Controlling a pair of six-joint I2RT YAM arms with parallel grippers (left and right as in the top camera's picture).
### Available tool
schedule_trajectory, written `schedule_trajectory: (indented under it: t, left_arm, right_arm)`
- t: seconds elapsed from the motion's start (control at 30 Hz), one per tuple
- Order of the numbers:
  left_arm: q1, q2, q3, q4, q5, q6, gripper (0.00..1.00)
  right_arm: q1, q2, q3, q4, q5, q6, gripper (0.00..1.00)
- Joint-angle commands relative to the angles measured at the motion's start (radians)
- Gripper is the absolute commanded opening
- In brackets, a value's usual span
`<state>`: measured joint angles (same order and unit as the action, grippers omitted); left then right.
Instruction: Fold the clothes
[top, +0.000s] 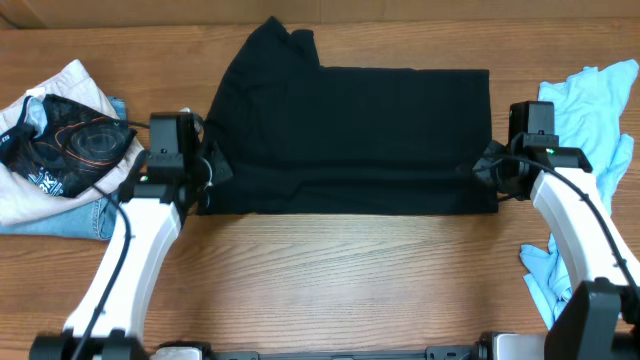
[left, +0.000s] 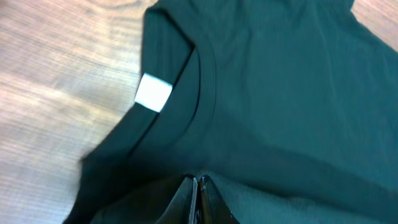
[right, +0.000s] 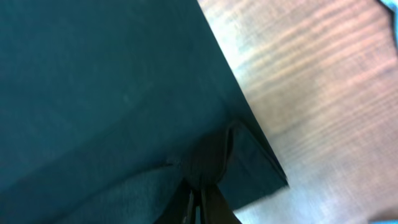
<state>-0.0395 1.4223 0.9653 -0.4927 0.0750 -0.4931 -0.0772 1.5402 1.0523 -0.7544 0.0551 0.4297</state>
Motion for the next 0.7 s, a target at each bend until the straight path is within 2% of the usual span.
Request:
schedule_trajectory:
  t: [0.0,0.17,0.43,0.67]
  left_arm:
    - [0.000,0.089,-0.008,0.101,0.004,0.000,0.04]
    - [0.000,0.175,-0.008,0.253,0.014,-0.001,0.06]
    - [0.000,0.251,-0.008,0.411,0.056,-0.001,0.07]
    - [0.000,0.251,-0.008,0.402,0.061,-0.001,0.07]
  right_arm:
    - [-0.005,0.019,-0.001,0.061,0.005,-0.014,0.04]
    - [-0.005,0.027,-0.001,0.173,0.007,-0.018,0.04]
    - [-0.005,0.028,-0.001,0.233,0.016,-0.018,0.05]
    - [-0.005,0.066,-0.002,0.235,0.042,-0.018,0.05]
